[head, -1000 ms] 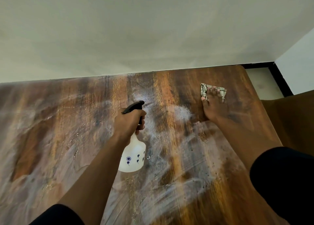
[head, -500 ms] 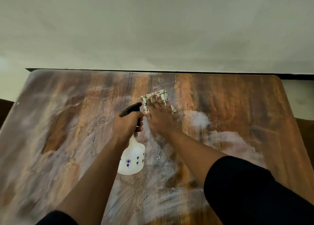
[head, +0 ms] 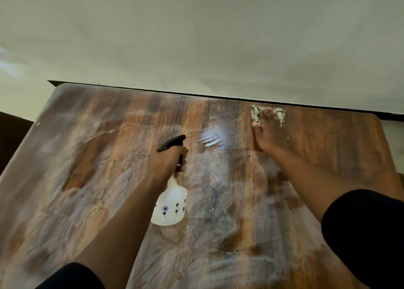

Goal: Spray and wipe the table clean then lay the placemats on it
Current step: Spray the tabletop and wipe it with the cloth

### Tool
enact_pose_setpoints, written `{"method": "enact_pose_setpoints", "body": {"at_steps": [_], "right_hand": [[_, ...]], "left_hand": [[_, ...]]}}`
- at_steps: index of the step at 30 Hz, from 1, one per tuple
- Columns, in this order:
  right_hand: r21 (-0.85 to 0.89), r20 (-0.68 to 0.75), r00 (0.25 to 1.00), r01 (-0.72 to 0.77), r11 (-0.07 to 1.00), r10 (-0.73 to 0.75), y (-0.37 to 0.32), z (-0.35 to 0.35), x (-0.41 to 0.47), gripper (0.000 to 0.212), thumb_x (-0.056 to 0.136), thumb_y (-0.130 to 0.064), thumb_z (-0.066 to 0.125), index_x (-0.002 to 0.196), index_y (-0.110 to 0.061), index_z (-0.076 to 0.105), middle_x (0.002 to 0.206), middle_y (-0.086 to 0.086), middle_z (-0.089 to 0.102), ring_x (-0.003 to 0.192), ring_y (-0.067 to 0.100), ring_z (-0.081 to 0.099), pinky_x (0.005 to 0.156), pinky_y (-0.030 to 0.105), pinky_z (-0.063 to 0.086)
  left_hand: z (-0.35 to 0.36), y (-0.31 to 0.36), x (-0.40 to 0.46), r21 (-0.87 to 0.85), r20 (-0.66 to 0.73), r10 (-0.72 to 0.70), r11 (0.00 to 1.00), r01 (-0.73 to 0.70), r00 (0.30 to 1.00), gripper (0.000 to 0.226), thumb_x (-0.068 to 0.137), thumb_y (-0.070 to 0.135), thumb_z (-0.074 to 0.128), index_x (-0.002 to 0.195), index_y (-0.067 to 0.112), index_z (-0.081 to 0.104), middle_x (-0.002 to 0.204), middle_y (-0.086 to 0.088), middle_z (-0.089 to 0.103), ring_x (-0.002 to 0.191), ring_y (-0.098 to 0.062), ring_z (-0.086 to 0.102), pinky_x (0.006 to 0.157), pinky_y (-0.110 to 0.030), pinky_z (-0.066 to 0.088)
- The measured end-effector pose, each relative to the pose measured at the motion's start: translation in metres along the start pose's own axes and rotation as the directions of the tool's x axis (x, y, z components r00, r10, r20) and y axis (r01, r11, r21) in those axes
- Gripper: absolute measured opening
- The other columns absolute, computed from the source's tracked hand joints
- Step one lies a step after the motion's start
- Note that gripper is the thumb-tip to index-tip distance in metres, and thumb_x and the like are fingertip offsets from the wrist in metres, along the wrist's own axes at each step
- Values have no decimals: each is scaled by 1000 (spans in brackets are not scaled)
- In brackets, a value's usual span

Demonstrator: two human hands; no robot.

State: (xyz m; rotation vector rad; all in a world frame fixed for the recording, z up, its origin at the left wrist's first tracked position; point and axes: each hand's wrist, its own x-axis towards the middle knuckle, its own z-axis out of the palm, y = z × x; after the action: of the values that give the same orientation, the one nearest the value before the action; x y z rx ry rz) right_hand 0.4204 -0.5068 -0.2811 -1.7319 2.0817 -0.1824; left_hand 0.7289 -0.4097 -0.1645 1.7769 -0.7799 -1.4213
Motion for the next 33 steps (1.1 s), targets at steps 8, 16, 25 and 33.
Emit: {"method": "enact_pose_setpoints", "body": {"at_steps": [8, 16, 25, 33], "right_hand": [[-11, -78, 967, -243, 970, 242, -53, 17, 13, 61, 109, -39, 35, 165, -21, 18, 174, 1, 5, 161, 24, 0, 126, 53, 2], [-52, 75, 985, 163, 985, -159, -212, 70, 20, 63, 109, -47, 33, 166, -29, 12, 174, -2, -1, 160, 25, -1, 126, 60, 7], [-66, 179, 905, 402, 913, -385, -261, 79, 27, 61, 111, -48, 26, 166, -29, 9, 173, -7, 0, 160, 15, -2, 128, 48, -2], [-9, -55, 998, -38, 999, 37, -132, 28, 53, 60, 111, -43, 30, 166, -25, 15, 174, -2, 6, 160, 20, 3, 129, 52, 2]], "left_hand": [[-36, 1, 23, -28, 46, -30, 999, 32, 998, 36, 90, 11, 69, 123, 22, 77, 71, -12, 63, 49, -20, 51, 43, -27, 35], [-103, 18, 53, -55, 33, -24, 998, 26, 999, 30, 93, 8, 67, 94, 38, 73, 65, -7, 62, 49, -15, 44, 42, -25, 33], [-142, 31, 77, -42, 22, -1, 999, 2, 1000, 44, 94, 11, 68, 64, 41, 79, 67, -9, 62, 51, -18, 42, 45, -28, 33], [-141, 32, 94, -30, 86, 7, 1000, -5, 996, 36, 97, 10, 66, 102, 46, 68, 67, -7, 63, 48, -13, 43, 43, -27, 35]]}}
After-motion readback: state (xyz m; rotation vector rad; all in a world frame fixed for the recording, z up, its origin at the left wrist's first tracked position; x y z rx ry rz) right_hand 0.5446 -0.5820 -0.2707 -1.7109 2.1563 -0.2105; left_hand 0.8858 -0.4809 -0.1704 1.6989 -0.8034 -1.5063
